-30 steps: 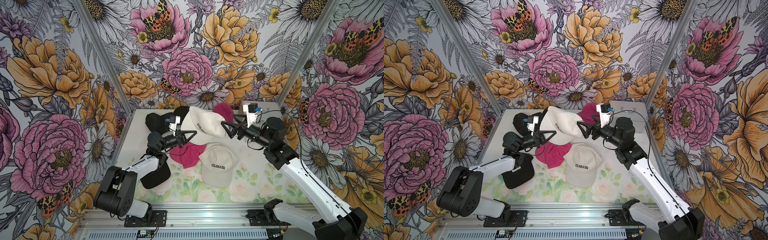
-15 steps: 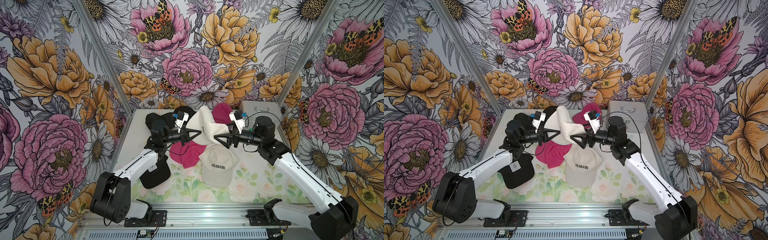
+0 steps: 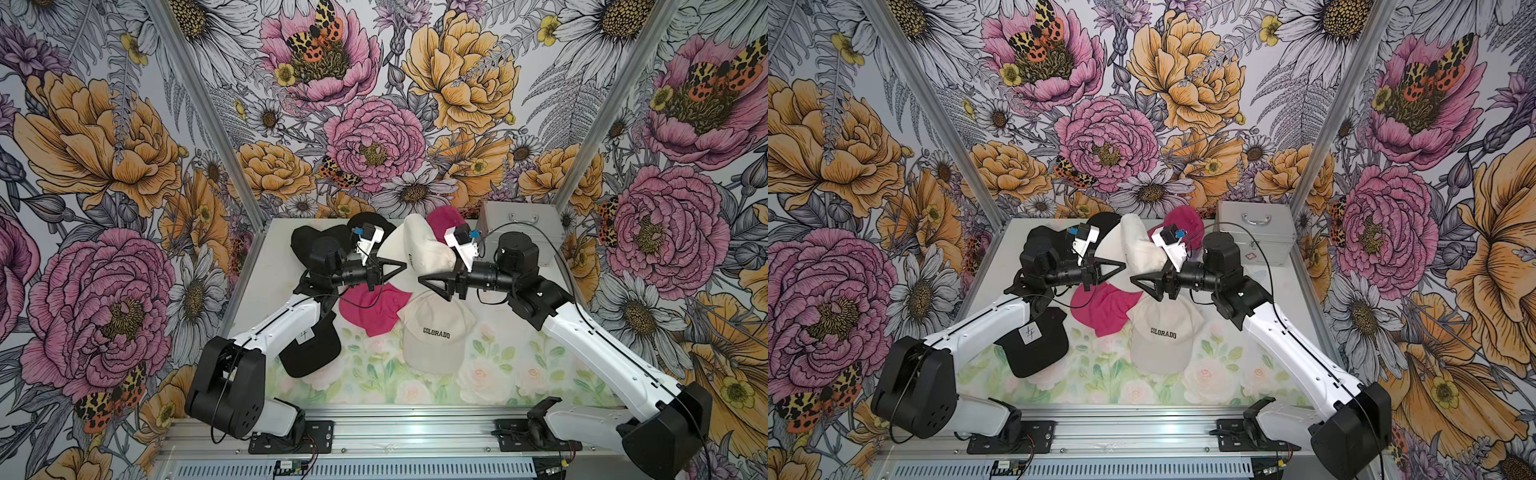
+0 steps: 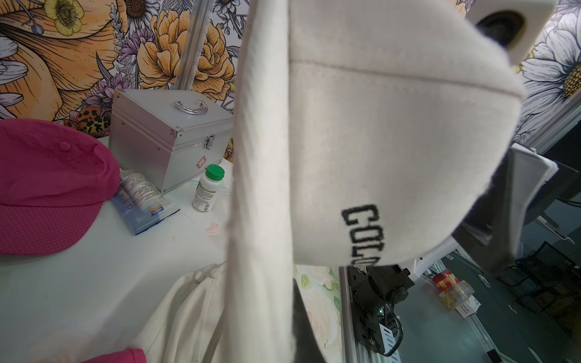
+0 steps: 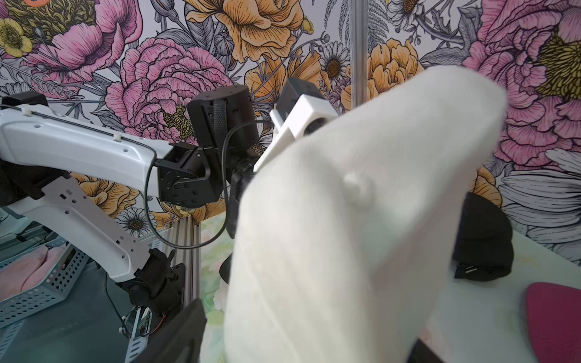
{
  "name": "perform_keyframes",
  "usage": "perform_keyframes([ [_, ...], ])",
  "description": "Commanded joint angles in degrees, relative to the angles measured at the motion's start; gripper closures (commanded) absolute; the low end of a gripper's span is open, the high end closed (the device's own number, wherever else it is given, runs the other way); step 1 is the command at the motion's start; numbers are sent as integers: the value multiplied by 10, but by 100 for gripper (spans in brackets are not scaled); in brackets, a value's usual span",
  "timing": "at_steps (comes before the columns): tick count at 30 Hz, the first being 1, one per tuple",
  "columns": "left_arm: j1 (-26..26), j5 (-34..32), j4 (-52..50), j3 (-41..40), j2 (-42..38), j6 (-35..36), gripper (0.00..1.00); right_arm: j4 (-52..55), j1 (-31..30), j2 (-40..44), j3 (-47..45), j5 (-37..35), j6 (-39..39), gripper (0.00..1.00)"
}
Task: Stack the baseball caps by color
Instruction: Pick up the baseball cap from the center of the board.
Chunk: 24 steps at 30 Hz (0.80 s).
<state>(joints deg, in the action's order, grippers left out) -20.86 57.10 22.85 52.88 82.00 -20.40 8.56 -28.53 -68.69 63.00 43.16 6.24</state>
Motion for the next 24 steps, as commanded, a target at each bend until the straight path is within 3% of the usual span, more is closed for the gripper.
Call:
perform_keyframes([
  [1, 13, -34, -2, 0, -4, 0, 100, -4, -5, 18, 11, 15, -7, 25],
  [5, 29, -49, -4, -14, -5, 0, 100, -5, -10, 19, 20, 49, -9, 35],
  [9, 39, -60, -11, -18, -3, 2, 100, -8, -13, 20, 28, 70, -17, 54],
  [15, 46, -75, -25, -18, 5, 11, 100, -89, -18, 36, 4, 96, 10, 72],
  [24, 62, -81, -30, -22, 19, 17, 100, -89, -19, 52, 7, 94, 6, 84],
])
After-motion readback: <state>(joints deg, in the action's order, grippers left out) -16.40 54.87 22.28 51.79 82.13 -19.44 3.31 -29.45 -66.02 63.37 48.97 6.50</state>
